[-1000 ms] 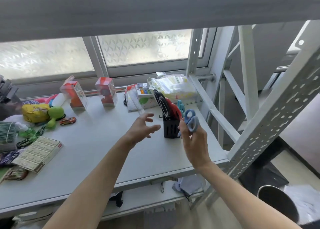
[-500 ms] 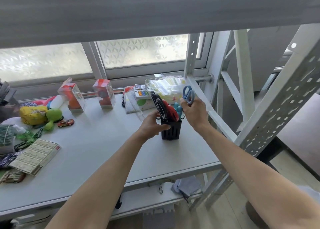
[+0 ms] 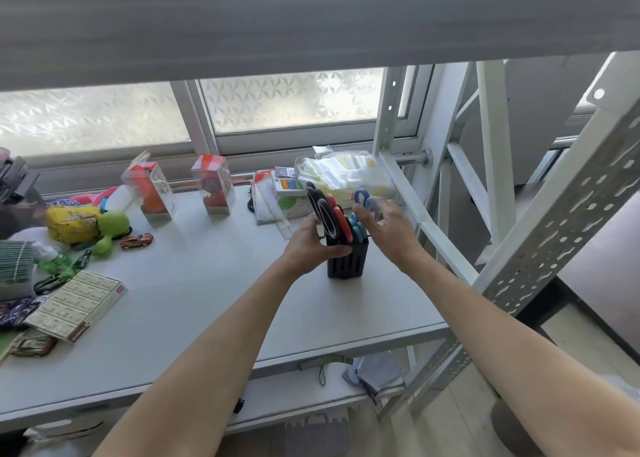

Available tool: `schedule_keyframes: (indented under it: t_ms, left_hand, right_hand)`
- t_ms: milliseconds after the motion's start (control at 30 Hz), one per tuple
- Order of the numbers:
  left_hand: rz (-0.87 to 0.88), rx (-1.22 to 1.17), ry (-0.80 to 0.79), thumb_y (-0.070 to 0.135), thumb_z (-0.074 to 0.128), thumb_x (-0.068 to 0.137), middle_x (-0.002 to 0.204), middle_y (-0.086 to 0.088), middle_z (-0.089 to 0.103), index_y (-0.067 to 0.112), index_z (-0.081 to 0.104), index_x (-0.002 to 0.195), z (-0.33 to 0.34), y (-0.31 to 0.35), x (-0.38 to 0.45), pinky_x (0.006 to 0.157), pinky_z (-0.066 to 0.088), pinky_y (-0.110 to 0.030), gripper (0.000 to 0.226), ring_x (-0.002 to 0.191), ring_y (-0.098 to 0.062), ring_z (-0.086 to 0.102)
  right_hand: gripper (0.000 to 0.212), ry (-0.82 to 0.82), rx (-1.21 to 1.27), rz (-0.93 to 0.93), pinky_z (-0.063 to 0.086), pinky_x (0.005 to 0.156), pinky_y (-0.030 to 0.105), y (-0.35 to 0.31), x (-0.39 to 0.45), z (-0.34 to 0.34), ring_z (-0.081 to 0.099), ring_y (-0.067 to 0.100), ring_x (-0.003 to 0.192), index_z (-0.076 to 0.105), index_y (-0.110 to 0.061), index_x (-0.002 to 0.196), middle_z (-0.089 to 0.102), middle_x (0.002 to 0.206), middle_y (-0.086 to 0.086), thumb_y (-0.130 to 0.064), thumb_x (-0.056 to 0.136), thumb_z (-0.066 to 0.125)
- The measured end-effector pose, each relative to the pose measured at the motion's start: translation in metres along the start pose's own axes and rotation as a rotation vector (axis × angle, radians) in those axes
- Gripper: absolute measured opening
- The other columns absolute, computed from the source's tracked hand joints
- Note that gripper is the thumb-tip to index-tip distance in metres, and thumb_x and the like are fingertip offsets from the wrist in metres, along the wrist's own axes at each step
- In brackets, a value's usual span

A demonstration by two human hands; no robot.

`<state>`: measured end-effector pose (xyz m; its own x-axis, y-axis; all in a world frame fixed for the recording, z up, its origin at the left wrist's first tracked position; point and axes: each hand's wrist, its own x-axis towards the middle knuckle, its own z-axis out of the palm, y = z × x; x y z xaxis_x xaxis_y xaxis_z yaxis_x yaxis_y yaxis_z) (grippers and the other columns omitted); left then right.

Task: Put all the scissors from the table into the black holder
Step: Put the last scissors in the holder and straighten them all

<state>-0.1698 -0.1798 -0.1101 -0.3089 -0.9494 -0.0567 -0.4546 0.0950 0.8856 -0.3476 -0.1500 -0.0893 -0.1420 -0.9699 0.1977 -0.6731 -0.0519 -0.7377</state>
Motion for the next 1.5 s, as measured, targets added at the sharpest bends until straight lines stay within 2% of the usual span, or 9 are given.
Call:
schedule_keyframes:
  t_ms: [200,400,567,700,867,967,1033,1233,1500]
  left_hand:
    - [0.152,-0.093,-0.004,0.035,0.089,0.061,0.142,0.003,0.043,0.021,0.022,0.149,-0.002,0.012,-0.002,0.103,0.036,-0.025,0.112,0.126,-0.009,0.04]
    - [0.205,-0.175,0.0,0.019,0.088,0.067,0.128,0.005,0.045,0.017,0.021,0.147,-0.001,0.02,0.0,0.08,0.049,-0.005,0.104,0.107,0.002,0.053]
    - [0.206,-0.165,0.008,0.018,0.086,0.07,0.124,0.003,0.053,0.02,0.022,0.145,-0.003,0.02,-0.001,0.088,0.052,-0.019,0.098,0.104,-0.002,0.058]
    - [0.223,-0.111,0.045,0.021,0.086,0.071,0.117,0.009,0.053,0.016,0.025,0.147,-0.007,0.022,0.001,0.07,0.051,-0.004,0.098,0.1,0.001,0.057]
    - [0.266,0.003,-0.086,0.022,0.087,0.068,0.125,-0.006,0.053,0.025,0.043,0.129,-0.017,0.03,0.003,0.102,0.051,-0.034,0.075,0.12,-0.014,0.057]
    - [0.257,-0.011,-0.158,0.013,0.085,0.072,0.113,0.014,0.052,0.021,0.041,0.137,-0.018,0.031,0.004,0.085,0.051,-0.005,0.078,0.101,0.018,0.059]
    - [0.237,-0.011,-0.161,0.015,0.084,0.073,0.116,0.007,0.05,0.037,0.051,0.118,-0.016,0.029,0.004,0.078,0.05,-0.001,0.06,0.101,0.008,0.059]
    - [0.135,-0.113,-0.119,0.032,0.084,0.073,0.108,0.0,0.063,0.013,0.05,0.124,-0.019,0.029,0.004,0.089,0.052,-0.028,0.064,0.102,-0.01,0.064]
    - [0.125,-0.061,-0.153,0.028,0.084,0.073,0.119,0.006,0.055,0.023,0.044,0.127,-0.018,0.027,0.0,0.081,0.046,-0.012,0.067,0.105,0.005,0.057]
  right_hand:
    - [0.05,-0.207,0.16,-0.184,0.024,0.108,0.024,-0.011,0.008,-0.031,0.032,0.003,0.135,0.031,-0.037,0.149,0.035,0.156,-0.007,-0.053,0.101,0.028]
    - [0.037,-0.21,0.032,-0.168,0.045,0.103,0.041,-0.015,0.017,-0.026,0.055,0.025,0.118,0.054,-0.009,0.135,0.061,0.127,0.011,-0.026,0.105,0.04]
    - [0.036,-0.174,0.018,-0.132,0.047,0.095,0.036,-0.01,0.021,-0.019,0.06,0.024,0.11,0.057,-0.012,0.132,0.065,0.119,0.011,-0.03,0.102,0.046]
    - [0.04,-0.172,0.13,-0.106,0.058,0.074,0.033,-0.011,0.023,-0.02,0.065,0.021,0.083,0.056,-0.012,0.124,0.064,0.089,0.004,-0.04,0.095,0.056]
    - [0.057,-0.143,0.17,-0.063,0.059,0.065,0.03,-0.009,0.015,-0.017,0.066,0.02,0.073,0.056,-0.014,0.117,0.065,0.08,0.003,-0.06,0.083,0.056]
    - [0.054,-0.112,0.133,-0.015,0.059,0.072,0.042,-0.004,0.008,-0.006,0.066,0.024,0.079,0.057,-0.01,0.118,0.066,0.086,0.009,-0.054,0.087,0.059]
    - [0.052,-0.085,0.12,-0.018,0.058,0.079,0.045,-0.004,0.008,-0.004,0.066,0.024,0.084,0.058,-0.008,0.12,0.066,0.094,0.012,-0.05,0.09,0.059]
    - [0.074,-0.279,0.007,-0.162,0.05,0.092,0.03,-0.001,0.006,-0.019,0.062,0.018,0.103,0.037,-0.027,0.148,0.044,0.144,-0.003,-0.048,0.084,0.068]
    - [0.078,-0.374,-0.262,-0.236,0.042,0.104,0.033,0.002,0.012,-0.026,0.052,0.018,0.12,0.04,-0.035,0.142,0.037,0.154,-0.003,-0.031,0.076,0.081]
